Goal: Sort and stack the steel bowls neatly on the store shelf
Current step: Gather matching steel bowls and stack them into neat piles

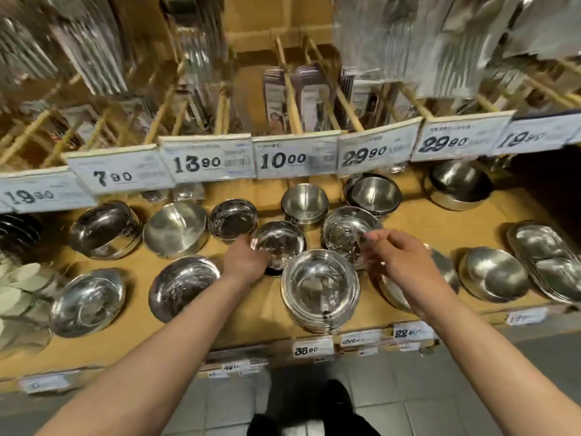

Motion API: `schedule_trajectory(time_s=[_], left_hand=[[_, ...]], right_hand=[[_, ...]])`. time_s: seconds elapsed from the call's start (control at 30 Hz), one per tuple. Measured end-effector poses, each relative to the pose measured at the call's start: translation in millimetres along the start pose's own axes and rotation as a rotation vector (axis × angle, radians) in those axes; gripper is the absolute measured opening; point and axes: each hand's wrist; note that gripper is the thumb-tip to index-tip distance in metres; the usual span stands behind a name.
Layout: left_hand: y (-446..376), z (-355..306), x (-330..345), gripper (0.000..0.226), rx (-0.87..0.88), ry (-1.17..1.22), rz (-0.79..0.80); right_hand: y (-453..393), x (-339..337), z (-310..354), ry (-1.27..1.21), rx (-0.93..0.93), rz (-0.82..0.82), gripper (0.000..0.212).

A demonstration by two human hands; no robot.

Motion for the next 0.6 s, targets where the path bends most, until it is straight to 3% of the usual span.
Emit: schedule_trajectory(time_s=[0.17, 0.33, 0.6], left_hand=[[-24.6, 5.7, 19.6, 0.016, -0.098, -0.179, -0.137], [-34.3, 3.6, 31.8, 0.035, -0.181, -0.292, -0.19], [-34.9, -7.8, 24.8, 0.029, -0.271, -0.206, -0.239]], right_hand=[[-28.5, -16.5, -2.7, 0.055, -0.008, 0.047, 0.019], [-43.0, -32.5, -15.1, -0.04, 0.048, 0.111, 0.02], [-57.0, -40.8, -7.8, -0.065, 0.104, 0.146, 0.018]])
Point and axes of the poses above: each hand's wrist, its own y-axis away from the middle knuckle, its own x-axis out of the palm, z = x × y, and after that the axes turned 2 degrees about z, right-handed
